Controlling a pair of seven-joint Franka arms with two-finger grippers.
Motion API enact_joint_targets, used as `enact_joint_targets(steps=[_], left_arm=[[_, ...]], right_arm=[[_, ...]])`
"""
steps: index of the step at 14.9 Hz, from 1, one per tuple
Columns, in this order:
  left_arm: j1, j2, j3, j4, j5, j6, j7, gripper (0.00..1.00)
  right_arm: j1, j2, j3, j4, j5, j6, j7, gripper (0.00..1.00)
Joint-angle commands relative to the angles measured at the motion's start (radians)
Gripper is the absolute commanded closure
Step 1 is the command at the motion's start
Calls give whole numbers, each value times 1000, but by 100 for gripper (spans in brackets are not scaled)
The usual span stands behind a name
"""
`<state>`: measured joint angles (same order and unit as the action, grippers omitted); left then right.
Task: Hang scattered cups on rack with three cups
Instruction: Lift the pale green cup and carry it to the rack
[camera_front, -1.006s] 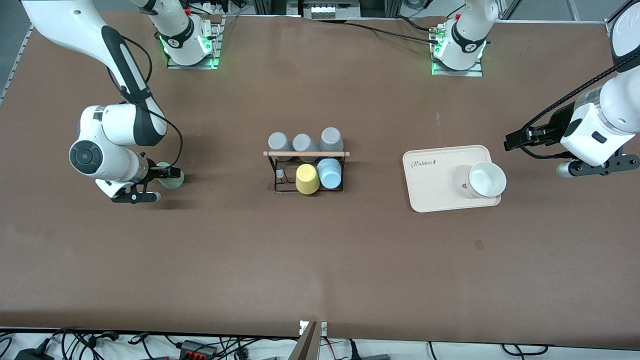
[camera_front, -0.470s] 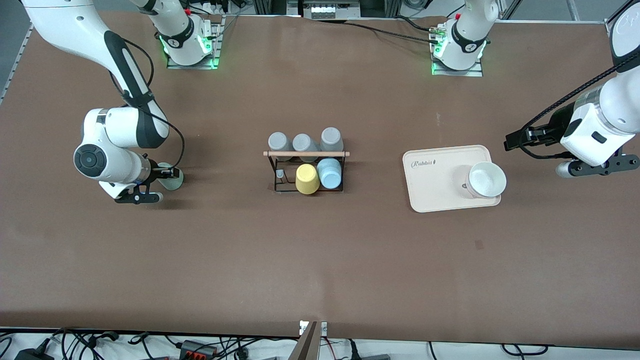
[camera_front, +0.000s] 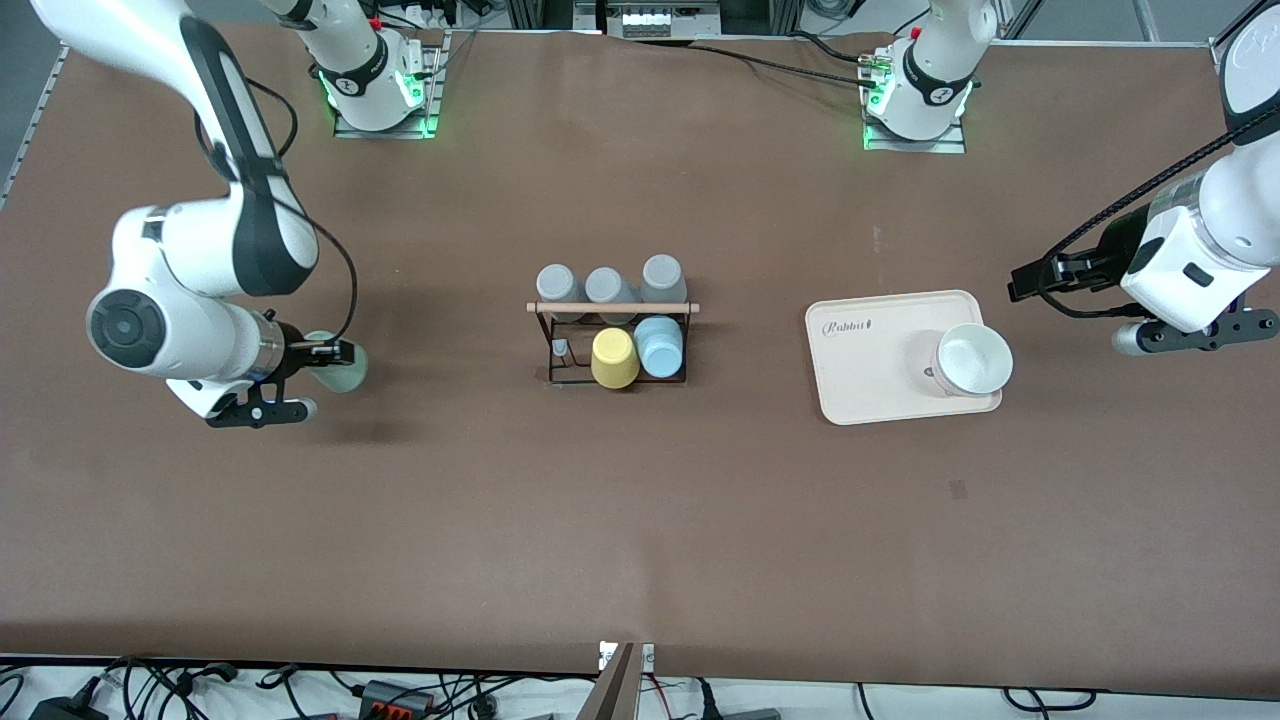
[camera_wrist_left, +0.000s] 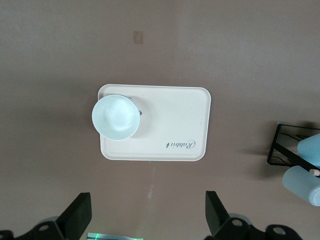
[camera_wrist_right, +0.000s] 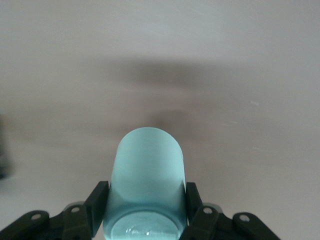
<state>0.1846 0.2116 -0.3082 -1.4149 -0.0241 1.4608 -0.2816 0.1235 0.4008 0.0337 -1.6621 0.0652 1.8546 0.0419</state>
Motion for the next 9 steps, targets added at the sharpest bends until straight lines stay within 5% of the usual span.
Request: enact_joint_targets(steps=[1, 3, 9], left_arm=[[-48, -49, 33, -36, -10, 6, 21, 0], [-160, -49, 150, -33, -10, 4, 25, 0], [-157, -41, 166, -36, -7, 6, 170, 0]], right_arm=[[57, 32, 18, 148, 56, -86, 42, 77], [131, 33, 17, 171, 47, -86, 84, 77], [287, 59, 17, 232, 47, -81, 409, 77]])
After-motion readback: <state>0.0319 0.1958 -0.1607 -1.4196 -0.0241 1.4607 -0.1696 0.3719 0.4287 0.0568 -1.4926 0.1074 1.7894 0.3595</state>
